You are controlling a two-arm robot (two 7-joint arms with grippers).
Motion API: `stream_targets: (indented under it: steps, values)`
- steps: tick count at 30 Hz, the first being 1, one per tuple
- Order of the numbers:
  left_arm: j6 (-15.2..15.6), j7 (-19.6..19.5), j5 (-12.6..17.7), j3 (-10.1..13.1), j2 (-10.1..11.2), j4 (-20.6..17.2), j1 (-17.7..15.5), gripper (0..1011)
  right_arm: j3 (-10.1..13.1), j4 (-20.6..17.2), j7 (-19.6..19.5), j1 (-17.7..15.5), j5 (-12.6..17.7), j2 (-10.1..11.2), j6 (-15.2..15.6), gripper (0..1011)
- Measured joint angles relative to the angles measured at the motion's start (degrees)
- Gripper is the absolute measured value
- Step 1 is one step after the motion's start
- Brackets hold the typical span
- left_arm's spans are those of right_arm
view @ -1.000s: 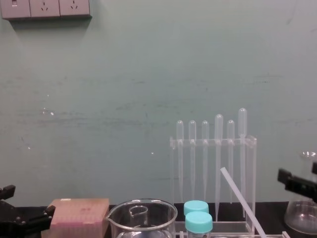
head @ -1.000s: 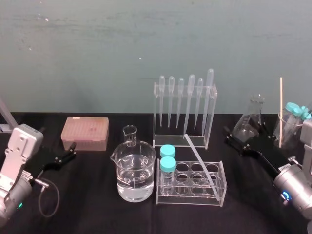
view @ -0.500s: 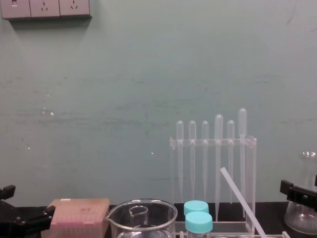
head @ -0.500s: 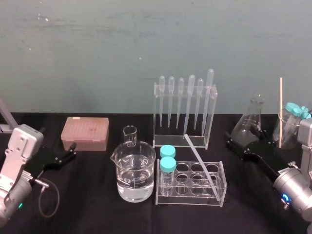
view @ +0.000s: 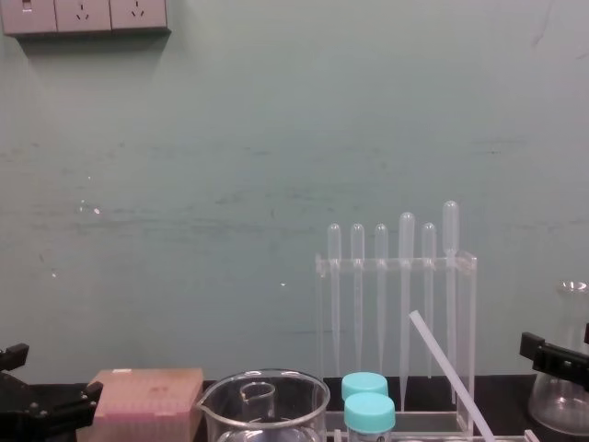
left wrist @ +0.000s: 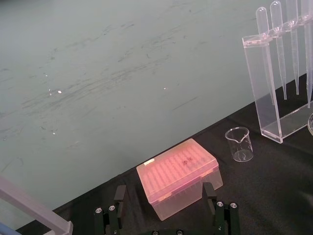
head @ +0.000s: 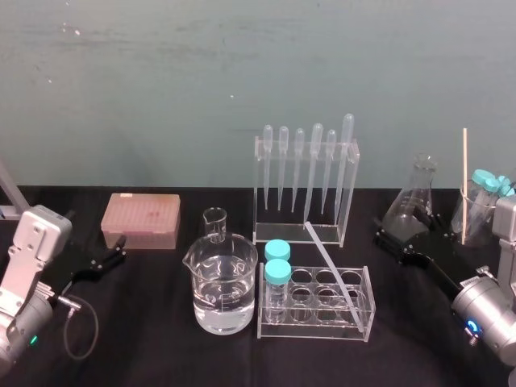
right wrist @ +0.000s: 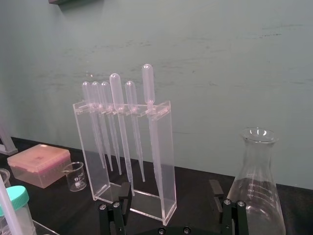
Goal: Pick up the stirring rod with one hand, then place it down.
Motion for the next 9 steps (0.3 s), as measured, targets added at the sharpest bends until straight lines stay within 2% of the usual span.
stream_targets:
  steps: [9]
  values:
    - [0.0, 0.0, 0.0, 0.0, 0.0, 0.0, 0.0, 1000, -0.02, 0.0, 0.07, 0.03, 0.02, 0.04, -0.07, 1000]
